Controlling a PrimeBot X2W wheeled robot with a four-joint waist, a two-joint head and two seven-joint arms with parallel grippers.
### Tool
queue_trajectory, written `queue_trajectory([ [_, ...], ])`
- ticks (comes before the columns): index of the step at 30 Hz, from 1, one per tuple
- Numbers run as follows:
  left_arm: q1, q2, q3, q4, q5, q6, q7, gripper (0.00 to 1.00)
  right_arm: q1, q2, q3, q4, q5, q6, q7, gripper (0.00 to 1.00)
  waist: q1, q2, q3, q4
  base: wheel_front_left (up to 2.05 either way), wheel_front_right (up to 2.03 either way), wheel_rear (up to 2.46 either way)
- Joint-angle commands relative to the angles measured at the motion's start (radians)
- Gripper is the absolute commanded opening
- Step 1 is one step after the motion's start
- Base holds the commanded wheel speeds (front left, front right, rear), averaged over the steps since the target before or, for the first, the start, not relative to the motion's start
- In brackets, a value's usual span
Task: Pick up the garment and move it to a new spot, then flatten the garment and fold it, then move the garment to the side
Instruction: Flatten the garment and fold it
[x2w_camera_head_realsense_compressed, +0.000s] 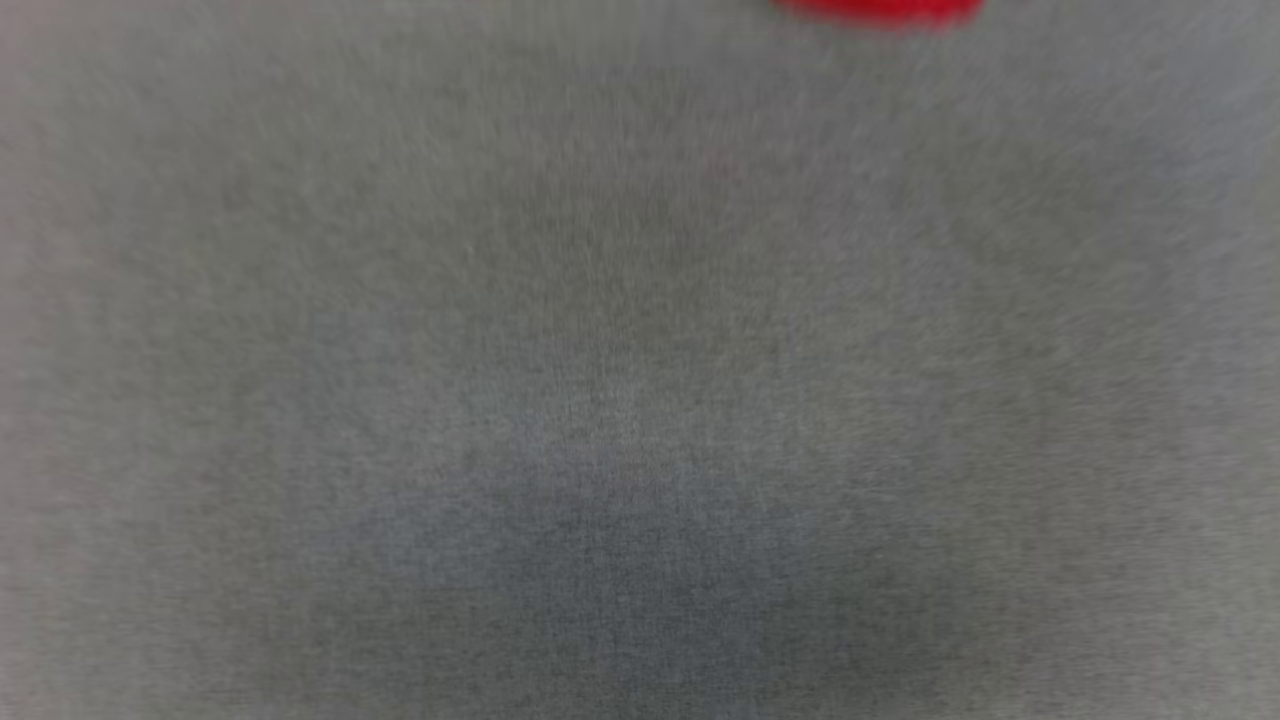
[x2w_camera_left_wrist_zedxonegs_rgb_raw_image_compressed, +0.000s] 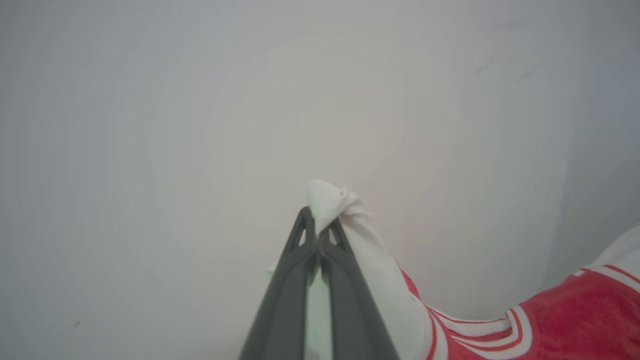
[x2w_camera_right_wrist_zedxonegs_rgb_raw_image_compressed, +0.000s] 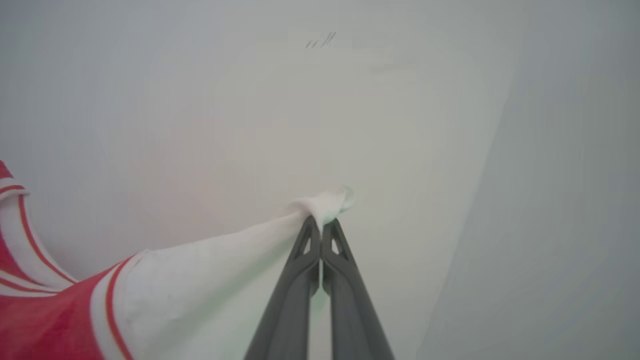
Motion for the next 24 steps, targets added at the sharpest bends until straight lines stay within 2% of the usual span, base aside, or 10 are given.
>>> queue_trajectory([
  [1, -0.026, -0.004, 0.001, 0.001, 0.005, 0.002, -0.014, 0.0, -0.033, -0.011, -0.015, -0.021, -0.03, -0.001, -0.005, 0.0, 0.0, 0.0, 0.207, 0.016, 0.0, 0.0, 0.0],
  [7, -0.098, -0.03, 0.031, -0.012, -0.04, 0.002, -0.121, 0.0, -0.023, -0.063, -0.172, -0.187, -0.224, -0.001, -0.004, 0.0, 0.0, 0.0, 0.336, 0.057, 0.0, 0.0, 0.0],
  [12, -0.074, -0.032, 0.01, -0.016, -0.055, 0.002, -0.174, 0.0, 0.044, -0.032, -0.307, -0.255, -0.367, -0.001, -0.004, 0.0, 0.0, 0.0, 0.404, 0.081, 0.0, 0.0, 0.0],
  [18, -0.012, -0.022, -0.018, 0.014, -0.082, 0.002, -0.179, 0.0, 0.121, 0.029, -0.366, -0.267, -0.432, -0.001, -0.004, 0.0, 0.0, 0.0, 0.406, 0.093, 0.0, 0.0, 0.0],
  [24, 0.114, -0.02, -0.096, 0.012, -0.106, 0.002, -0.113, 0.0, 0.203, 0.063, -0.328, -0.209, -0.368, -0.001, -0.005, 0.0, 0.0, 0.0, 0.302, 0.11, 0.0, 0.0, 0.0],
])
